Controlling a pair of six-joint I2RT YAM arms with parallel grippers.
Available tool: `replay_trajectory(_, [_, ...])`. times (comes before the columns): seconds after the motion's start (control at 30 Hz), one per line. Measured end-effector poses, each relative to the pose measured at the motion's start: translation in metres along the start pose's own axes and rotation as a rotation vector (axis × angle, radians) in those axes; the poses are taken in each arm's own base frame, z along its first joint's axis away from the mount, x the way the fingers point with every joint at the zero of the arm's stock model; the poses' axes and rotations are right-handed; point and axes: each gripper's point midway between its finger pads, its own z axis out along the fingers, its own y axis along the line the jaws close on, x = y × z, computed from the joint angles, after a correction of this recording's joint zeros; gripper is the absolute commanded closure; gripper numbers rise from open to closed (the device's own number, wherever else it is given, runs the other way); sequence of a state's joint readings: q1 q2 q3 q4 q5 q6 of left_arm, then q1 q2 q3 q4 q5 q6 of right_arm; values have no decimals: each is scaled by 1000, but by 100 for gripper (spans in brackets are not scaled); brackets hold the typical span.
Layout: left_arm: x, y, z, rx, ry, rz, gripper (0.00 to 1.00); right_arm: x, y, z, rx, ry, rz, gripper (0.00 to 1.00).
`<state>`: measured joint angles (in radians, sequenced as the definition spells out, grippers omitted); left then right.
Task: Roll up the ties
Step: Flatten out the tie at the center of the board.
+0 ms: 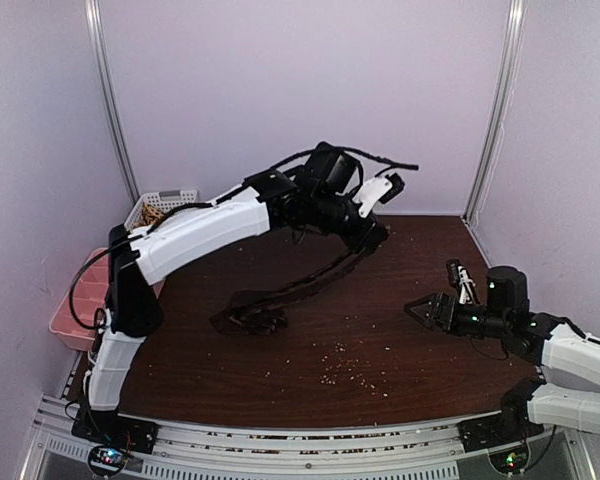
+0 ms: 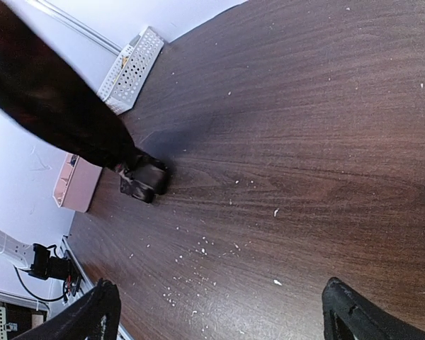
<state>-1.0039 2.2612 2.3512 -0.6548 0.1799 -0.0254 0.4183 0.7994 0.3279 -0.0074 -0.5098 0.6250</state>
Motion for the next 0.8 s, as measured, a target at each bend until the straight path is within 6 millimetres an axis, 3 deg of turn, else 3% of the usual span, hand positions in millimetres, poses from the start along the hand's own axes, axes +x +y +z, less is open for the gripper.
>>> replay_trajectory(0.07, [-58,-33,-44,30,-156,43,100,-1,2,-1,-7,-7,-5,0])
replay_trajectory(0.17, [-121,-53,-118,15,-351,85,100,-1,4,-2,-16,-4,-8,1])
replay_trajectory(0.27, [-157,-34,-195,-109,-506,96,100,0,4,-1,-18,4,-13,1])
replay_trajectory(0.37, [-160,2,-265,-291,-598,68,100,3,2,2,-14,24,-9,0])
replay_trajectory(0.47, [-139,47,-318,-482,-634,-4,100,5,0,6,-10,40,-6,0])
replay_trajectory(0.57, [-102,98,-343,-657,-601,-105,100,6,2,12,-9,61,-9,0])
replay_trajectory(0.67, [-45,147,-343,-832,-488,-212,100,2,9,21,-6,85,-33,0])
replay_trajectory(0.8, [38,185,-318,-947,-277,-316,100,8,33,37,-24,146,-113,4])
